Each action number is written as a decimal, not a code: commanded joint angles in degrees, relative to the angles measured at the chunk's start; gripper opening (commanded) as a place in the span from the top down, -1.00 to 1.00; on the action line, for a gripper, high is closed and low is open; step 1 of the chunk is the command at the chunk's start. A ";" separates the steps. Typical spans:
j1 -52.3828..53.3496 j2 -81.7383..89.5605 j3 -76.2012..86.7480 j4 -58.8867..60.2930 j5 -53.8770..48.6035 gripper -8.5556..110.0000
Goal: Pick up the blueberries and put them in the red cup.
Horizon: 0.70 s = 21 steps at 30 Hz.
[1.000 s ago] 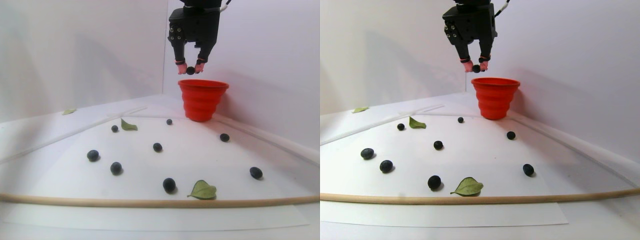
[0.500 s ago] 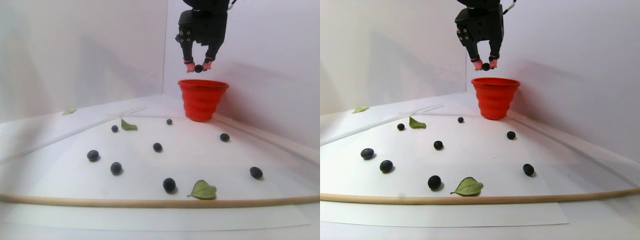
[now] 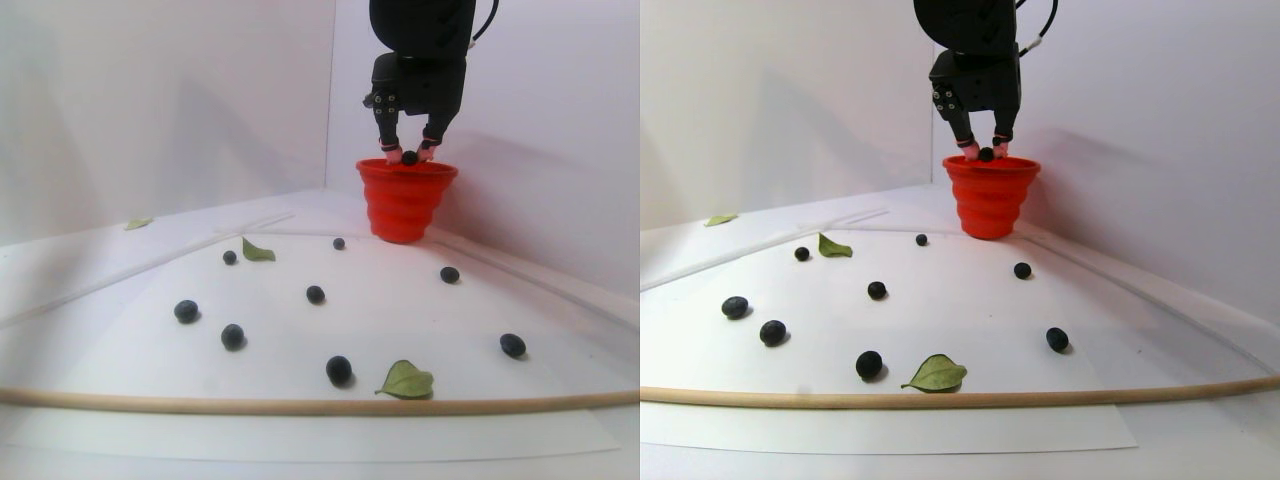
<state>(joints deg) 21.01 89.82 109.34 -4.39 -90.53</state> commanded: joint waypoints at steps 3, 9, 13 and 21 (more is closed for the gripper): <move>2.55 -0.35 -7.21 -2.90 -0.44 0.65; 2.02 -1.49 -8.00 -5.10 -1.67 0.64; 1.85 -2.46 -9.14 -6.59 -2.29 0.58; 1.32 -1.14 -9.49 -7.29 -3.60 0.49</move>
<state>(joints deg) 21.01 85.34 104.24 -10.28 -93.87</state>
